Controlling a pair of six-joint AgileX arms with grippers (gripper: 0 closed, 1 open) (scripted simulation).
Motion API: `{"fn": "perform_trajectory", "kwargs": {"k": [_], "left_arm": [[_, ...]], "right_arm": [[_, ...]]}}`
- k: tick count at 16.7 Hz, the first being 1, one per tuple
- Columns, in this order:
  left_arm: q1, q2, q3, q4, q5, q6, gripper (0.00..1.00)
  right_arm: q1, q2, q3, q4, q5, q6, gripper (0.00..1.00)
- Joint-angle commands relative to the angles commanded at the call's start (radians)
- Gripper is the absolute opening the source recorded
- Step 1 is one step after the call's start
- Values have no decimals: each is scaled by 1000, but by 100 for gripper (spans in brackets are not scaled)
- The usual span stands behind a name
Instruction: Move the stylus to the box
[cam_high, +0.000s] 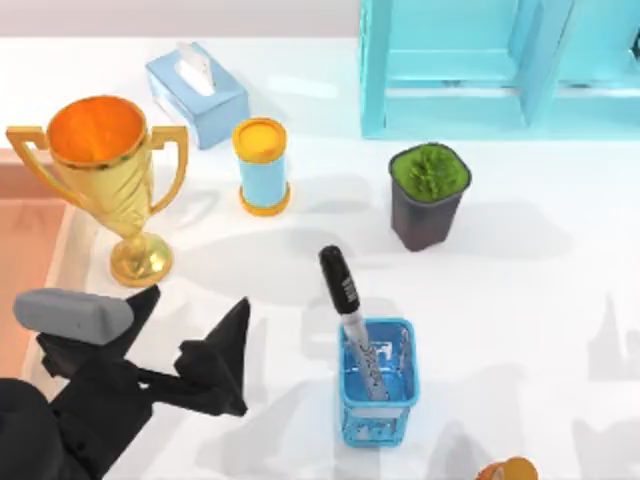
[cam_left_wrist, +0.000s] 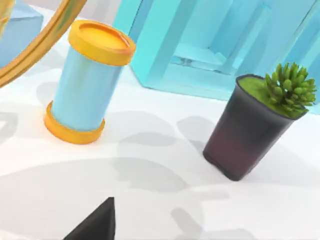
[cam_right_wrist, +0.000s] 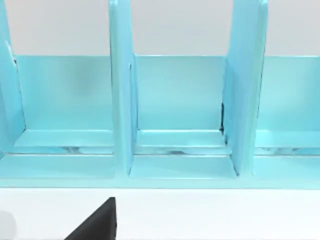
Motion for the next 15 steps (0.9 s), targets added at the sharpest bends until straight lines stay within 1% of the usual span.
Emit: {"fn": "perform_trajectory", "kwargs": {"k": [4, 8, 11, 15], "left_arm": [[-162, 244, 0, 217, -48, -88, 100], [-285, 430, 1, 383, -86, -155, 100], [-342, 519, 2, 465, -106, -189, 100], [-363, 554, 2, 496, -115, -202, 100]], "right_arm": [[0, 0, 0, 0, 0, 0, 100], [0, 0, 0, 0, 0, 0, 100], [0, 0, 0, 0, 0, 0, 100], [0, 0, 0, 0, 0, 0, 100]]}}
